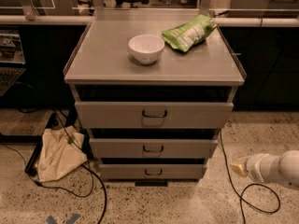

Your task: Open bottom drawer

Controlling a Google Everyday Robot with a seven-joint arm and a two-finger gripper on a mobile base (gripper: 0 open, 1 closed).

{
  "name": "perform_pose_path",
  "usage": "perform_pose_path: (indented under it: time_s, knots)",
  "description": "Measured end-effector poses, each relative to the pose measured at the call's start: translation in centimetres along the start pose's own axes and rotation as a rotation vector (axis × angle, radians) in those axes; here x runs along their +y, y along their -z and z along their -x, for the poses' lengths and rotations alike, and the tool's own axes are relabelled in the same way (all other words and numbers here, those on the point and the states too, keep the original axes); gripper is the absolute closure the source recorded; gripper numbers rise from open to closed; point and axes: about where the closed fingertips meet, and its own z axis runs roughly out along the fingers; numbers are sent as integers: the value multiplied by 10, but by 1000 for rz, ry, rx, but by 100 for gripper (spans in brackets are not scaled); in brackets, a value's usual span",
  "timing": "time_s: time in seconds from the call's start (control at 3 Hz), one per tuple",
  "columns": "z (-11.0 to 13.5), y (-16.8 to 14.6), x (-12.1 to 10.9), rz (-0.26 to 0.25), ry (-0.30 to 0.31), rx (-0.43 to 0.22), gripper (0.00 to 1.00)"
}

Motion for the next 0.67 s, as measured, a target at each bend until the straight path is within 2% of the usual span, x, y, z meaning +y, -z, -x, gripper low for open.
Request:
perform_pose_path:
  time_s: [0.33, 0.67]
  knots:
    - [-25, -62, -2, -31, -146, -60, 100]
    - [-43, -110, -2, -85, -270, -67, 100]
